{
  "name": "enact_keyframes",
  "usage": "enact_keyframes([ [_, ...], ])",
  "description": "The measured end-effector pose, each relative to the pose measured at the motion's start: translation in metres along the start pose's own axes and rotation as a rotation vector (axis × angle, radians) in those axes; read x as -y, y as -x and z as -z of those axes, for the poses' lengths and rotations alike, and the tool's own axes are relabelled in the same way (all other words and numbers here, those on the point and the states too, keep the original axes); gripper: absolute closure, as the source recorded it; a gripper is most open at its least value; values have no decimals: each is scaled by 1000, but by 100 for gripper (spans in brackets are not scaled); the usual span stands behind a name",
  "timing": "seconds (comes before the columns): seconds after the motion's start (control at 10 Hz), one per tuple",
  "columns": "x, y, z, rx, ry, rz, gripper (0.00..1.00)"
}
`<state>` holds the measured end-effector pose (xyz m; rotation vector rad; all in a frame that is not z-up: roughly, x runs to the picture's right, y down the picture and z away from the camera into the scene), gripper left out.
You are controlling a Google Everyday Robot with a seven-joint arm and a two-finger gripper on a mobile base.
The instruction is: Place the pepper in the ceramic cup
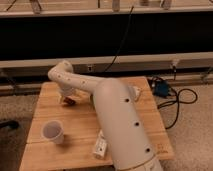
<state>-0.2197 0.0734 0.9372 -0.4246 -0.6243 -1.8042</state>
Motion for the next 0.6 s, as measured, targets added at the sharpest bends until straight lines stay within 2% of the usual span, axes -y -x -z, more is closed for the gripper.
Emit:
enact_keyframes([
  [0.2, 1, -3, -7, 14, -3, 12, 21],
  [0.3, 0, -3, -10, 26, -4, 12, 27],
  [0.4, 1, -4, -14, 43, -9, 12, 40],
  [0.6, 1, -4, -16, 53, -19, 12, 57],
])
